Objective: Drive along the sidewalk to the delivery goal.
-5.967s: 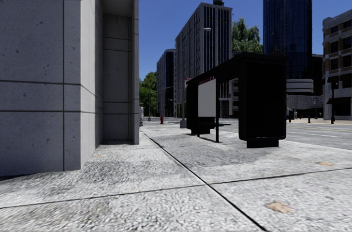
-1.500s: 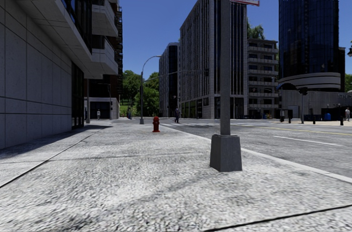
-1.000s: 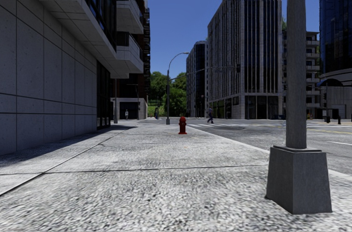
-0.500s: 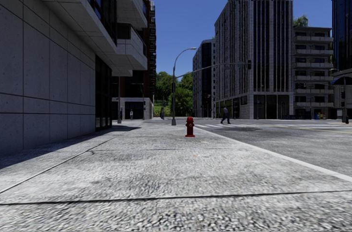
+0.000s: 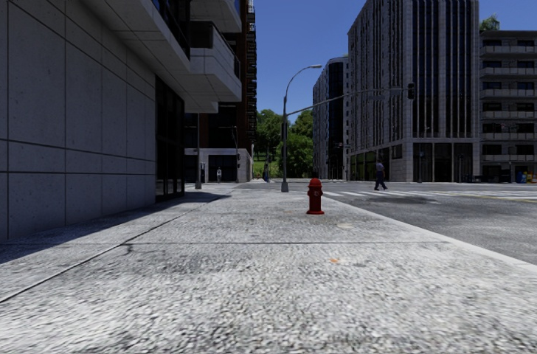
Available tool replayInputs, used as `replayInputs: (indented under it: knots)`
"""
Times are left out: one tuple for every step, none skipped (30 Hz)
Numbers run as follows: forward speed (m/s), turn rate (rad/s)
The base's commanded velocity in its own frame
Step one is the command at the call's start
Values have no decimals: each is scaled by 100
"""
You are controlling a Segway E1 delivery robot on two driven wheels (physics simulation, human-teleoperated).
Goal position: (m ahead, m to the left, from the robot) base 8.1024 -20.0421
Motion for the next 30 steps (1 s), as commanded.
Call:
replayInputs:
  knots:
    - [200,0]
    - [200,1]
    - [200,54]
    - [200,98]
    - [200,110]
    - [200,110]
    - [200,110]
    - [200,6]
    - [200,0]
    - [200,0]
    - [200,0]
    - [200,0]
    - [200,0]
    - [200,0]
    - [200,0]
    - [200,0]
    - [200,0]
    - [200,0]
    - [200,0]
    - [200,0]
    - [200,0]
    - [200,0]
    - [200,0]
    - [200,0]
    - [200,0]
    - [200,0]
    - [200,0]
    - [200,0]
    - [200,0]
    - [200,0]
